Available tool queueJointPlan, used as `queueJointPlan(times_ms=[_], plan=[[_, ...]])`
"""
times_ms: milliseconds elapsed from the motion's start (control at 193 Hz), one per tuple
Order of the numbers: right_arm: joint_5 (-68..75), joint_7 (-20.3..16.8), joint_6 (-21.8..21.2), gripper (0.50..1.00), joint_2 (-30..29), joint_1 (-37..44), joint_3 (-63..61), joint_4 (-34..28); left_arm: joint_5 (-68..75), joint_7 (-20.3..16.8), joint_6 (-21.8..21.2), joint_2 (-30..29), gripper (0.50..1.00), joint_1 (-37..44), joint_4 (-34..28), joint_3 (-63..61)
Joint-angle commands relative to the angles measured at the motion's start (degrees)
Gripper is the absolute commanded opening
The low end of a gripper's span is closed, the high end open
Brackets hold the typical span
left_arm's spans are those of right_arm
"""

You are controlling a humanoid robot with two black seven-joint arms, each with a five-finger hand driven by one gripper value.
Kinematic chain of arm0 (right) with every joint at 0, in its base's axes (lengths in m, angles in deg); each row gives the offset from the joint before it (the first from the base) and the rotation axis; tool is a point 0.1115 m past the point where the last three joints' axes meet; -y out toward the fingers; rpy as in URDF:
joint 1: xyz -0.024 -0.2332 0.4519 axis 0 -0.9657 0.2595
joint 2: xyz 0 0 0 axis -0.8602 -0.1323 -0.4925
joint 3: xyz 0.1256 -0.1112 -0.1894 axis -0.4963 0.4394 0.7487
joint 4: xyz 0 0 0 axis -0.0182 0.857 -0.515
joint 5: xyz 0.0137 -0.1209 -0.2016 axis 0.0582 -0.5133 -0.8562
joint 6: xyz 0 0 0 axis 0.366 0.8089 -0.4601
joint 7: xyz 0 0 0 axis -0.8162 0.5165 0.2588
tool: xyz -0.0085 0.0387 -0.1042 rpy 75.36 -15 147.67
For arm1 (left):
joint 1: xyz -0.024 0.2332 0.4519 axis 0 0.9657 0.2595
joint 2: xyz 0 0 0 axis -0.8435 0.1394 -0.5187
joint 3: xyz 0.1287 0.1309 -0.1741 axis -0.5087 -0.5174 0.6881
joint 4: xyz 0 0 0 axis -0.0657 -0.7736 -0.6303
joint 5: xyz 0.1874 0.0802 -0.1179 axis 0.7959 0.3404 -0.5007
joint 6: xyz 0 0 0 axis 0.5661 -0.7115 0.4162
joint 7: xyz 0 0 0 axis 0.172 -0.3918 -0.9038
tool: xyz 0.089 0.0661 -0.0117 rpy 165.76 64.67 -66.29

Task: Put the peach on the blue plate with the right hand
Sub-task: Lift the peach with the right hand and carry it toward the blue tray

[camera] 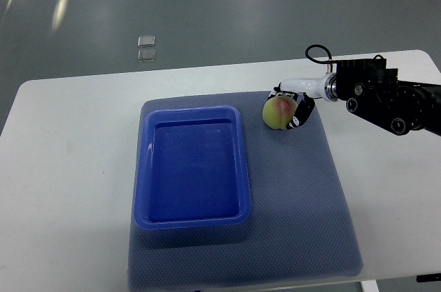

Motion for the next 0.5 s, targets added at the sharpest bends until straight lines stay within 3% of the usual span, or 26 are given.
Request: queueJointPlan(times_ms=[0, 5, 62, 119, 125, 192, 239, 244, 348, 358, 400, 472, 478, 493], plan=[[0.01, 0.01, -0.04, 0.584, -0.18, 0.03, -0.17, -0.01, 0.03, 0.0, 0.01, 0.0, 1.0, 0.0, 0.08, 0.0], [0.36, 0.01, -1.08, 0.536, -0.09, 0.64, -0.35, -0.36, 0.03, 0.0, 0.01, 0.0, 1.0, 0.0, 0.0, -0.08], [0.97, 0.01, -1.62, 0.511, 0.79, 1.96, -0.44, -1.24, -0.05, 0.0, -0.08, 0.0, 1.0, 0.0, 0.08, 0.0], [1.15, 0.01, -1.79, 0.511, 0.96, 2.41, -0.44, -1.42, 0.03, 0.0, -0.08, 0.0, 1.0, 0.0, 0.08, 0.0], [1.32, 0.01, -3.45, 0.511, 2.18, 5.02, -0.96, -3.07, 0.03, 0.0, -0.08, 0.0, 1.0, 0.0, 0.08, -0.08], [1.85, 0.01, -6.18, 0.511, 5.88, 8.38, -1.32, -6.51, 0.03, 0.0, -0.08, 0.0, 1.0, 0.0, 0.08, -0.08], [1.85, 0.01, -6.19, 0.511, 5.89, 8.38, -1.32, -6.51, 0.03, 0.0, -0.08, 0.0, 1.0, 0.0, 0.08, -0.08], [3.68, 0.01, -8.36, 0.511, 8.67, 11.78, -1.32, -9.47, 0.03, 0.0, -0.08, 0.0, 1.0, 0.0, 0.08, -0.08], [6.69, 0.01, -10.32, 0.513, 11.51, 15.59, -1.32, -12.4, 0.03, 0.0, 0.01, 0.0, 1.0, 0.0, 0.08, 0.0], [10.2, 0.01, -12.95, 0.519, 15.55, 19.36, -1.32, -15.91, 0.03, 0.0, 0.01, 0.0, 1.0, 0.0, 0.08, 0.0], [12.04, 0.01, -15.24, 0.525, 18.36, 21.82, -1.32, -18.64, 0.03, 0.0, 0.01, 0.0, 1.0, 0.0, 0.08, -0.08], [12.84, 0.01, -16.03, 0.525, 19.51, 22.89, -1.32, -19.96, 0.03, 0.0, 0.01, 0.0, 1.0, 0.0, 0.08, -0.08], [14.41, 0.01, -17.25, 0.525, 22.21, 24.8, -1.32, -22.75, 0.12, 0.0, 0.01, 0.0, 1.0, 0.0, 0.17, -0.08], [14.69, 0.01, -17.44, 0.525, 22.76, 25.08, -1.23, -23.39, 0.12, 0.0, 0.01, 0.0, 1.0, 0.0, 0.17, -0.08]])
